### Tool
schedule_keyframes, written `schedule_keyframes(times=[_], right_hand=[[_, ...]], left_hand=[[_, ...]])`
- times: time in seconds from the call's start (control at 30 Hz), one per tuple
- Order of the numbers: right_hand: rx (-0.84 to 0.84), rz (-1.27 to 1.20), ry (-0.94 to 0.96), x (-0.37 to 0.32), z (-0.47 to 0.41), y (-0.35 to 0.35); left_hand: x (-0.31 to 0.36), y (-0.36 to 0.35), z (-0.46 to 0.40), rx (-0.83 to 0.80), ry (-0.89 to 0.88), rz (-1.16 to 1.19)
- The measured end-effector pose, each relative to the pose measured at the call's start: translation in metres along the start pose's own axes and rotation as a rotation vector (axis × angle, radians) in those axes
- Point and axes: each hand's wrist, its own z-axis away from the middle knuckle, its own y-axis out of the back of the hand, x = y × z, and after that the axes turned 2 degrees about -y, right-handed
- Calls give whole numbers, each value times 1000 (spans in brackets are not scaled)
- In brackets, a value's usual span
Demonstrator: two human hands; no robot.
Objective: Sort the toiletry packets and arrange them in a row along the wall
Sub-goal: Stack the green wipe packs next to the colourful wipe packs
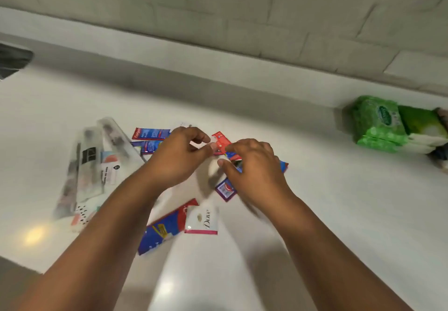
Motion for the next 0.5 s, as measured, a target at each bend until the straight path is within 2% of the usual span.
schedule_keyframes(times=[0.3, 0.5], right_hand=[[-102, -53, 49, -97, -5, -67], [-188, 21, 0, -142, 0, -102]], left_hand=[[-92, 113, 21, 90, 76, -200], [-146, 137, 37, 138, 170, -386]])
